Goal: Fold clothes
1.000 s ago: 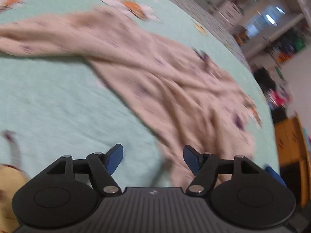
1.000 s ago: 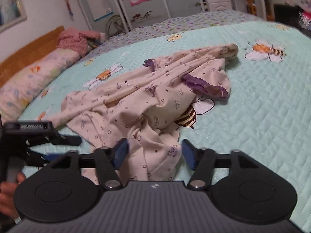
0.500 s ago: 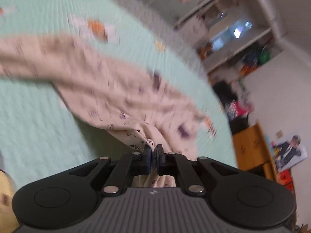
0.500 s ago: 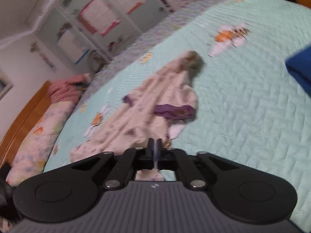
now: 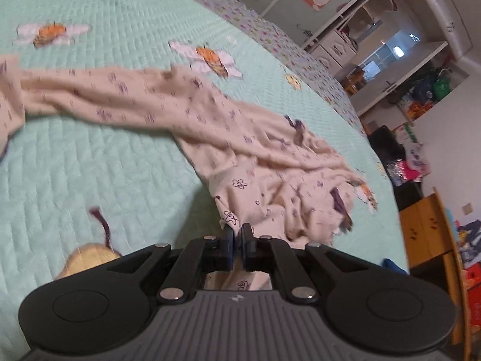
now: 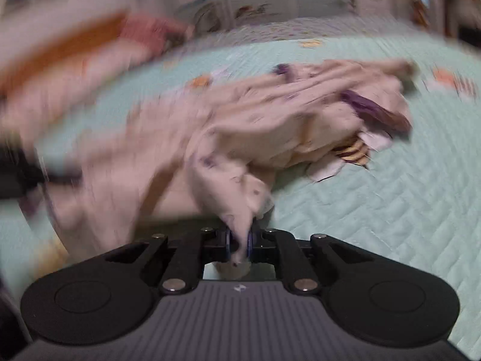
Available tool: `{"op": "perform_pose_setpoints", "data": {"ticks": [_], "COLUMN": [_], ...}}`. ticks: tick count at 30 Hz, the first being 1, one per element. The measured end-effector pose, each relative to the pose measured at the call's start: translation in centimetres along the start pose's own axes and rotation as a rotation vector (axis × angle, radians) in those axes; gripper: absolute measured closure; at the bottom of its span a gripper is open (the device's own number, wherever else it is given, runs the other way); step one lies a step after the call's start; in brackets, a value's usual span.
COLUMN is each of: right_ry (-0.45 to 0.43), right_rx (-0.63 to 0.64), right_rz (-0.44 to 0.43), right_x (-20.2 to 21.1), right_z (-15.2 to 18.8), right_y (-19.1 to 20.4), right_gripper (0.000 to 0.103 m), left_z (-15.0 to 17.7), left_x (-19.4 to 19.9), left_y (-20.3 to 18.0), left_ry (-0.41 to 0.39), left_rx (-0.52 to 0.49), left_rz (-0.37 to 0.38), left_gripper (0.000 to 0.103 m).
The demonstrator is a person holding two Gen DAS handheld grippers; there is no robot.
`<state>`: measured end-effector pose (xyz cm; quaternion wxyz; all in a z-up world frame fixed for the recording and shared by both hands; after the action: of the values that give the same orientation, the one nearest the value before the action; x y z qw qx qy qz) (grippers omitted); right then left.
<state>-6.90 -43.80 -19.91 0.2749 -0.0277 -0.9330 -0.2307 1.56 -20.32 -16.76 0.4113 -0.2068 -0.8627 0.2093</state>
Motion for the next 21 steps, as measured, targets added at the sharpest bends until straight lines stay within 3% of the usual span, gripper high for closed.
{"op": "perform_pose_setpoints", "data": {"ticks": [3,5,9,10,15,18,21], "right_ry": [-0.100,-0.107,0.007,-0.001,-0.038,-0.078,-0.114], "right_rx": [-0.406,-0.545,-0.533,-0.514,-0.354,-0.199,-0.069], "right_rz": [-0.050,0.012,0.215,0.214,0.191,0.249,0.294], "right_x": [3.6,4.3,4.1,4.5,5.8,5.2,3.9], "right_z": [-3.7,-4.4,-2.6,-2.2,-0.4,-0.7,-1.7], "right_y": [-6.8,-11.4,-16.0,-15.9,-13.2,-11.9,-11.1], "right_gripper": [0.093,0.091,0.075,0.074,0.047,0.038,0.037], "left_z": [-0.6,-0.4,0.9,1.2,2.9,4.4,4.9], "left_x": [-0.5,-1.7,-2.8,-2.6,-0.2,0.7,0.4], "left_y": [0.4,0.6,1.5,2.0,5.0,6.0,4.9], "left_ry": [-0.034,-0.026,0.016,0.031,0.060,0.080,0.048], "left_rx": [-0.043,-0.060,-0.079,-0.071,-0.037,-0.008,-0.032], "left_rz": [-0.042,-0.040,-0.048,-0.049,-0.096,-0.104,-0.100], "left_gripper": [0.099,0.099,0.095,0.089,0.057,0.056,0.054]}}
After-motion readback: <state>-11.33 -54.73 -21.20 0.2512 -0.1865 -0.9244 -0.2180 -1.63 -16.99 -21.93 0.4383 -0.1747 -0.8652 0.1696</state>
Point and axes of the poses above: each gripper's, at about its wrist camera, not at the fingertips, and x roughly against the way its jaws point, y to its left, z to its underside, the point moved 7 cm from there along -x, roughly the way its jaws point, and after that the axes turned 3 degrees about -y, right-handed, at the moved point
